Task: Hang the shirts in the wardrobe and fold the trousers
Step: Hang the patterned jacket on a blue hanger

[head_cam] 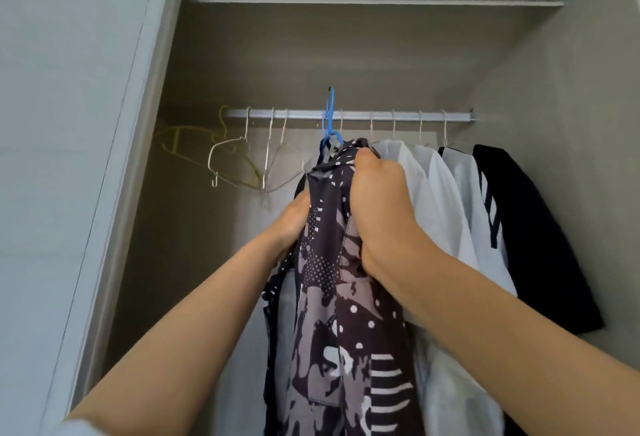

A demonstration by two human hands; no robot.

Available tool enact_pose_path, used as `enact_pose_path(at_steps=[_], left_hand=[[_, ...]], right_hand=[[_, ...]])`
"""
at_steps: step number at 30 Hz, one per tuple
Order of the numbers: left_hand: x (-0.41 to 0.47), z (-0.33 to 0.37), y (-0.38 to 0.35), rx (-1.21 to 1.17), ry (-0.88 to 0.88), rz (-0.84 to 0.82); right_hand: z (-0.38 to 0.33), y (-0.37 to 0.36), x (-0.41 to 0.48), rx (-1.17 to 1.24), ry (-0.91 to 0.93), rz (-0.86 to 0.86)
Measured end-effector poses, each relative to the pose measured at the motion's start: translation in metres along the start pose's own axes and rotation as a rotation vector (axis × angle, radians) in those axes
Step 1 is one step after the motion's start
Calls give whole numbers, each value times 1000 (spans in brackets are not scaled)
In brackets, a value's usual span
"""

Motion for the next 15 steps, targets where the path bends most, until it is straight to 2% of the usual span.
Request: enact_pose_path(at_steps=[2,4,8,11,15], left_hand=[[12,5,6,-65,-46,102],[19,2,14,-158,-67,52],[55,-13,51,-25,-39,-14],[64,-26,72,-49,-44,-9],[12,1,68,-180,-54,-30]], right_hand=[[3,-12,9,-42,39,6],[7,-21,19,-94,60,4],[10,-29,42,-272,119,49],[12,-40,64,-358,173,79],[14,-52,96,-405,174,135]])
Point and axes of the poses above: each hand's wrist, its own x-axis towards the middle knuckle, its own y-axis out of the back of the hand, z = x × y, the point moved 7 cm from there along x, towards the middle knuckle, and after that the axes turned 13 degrees about -z, right-handed, at the moved point
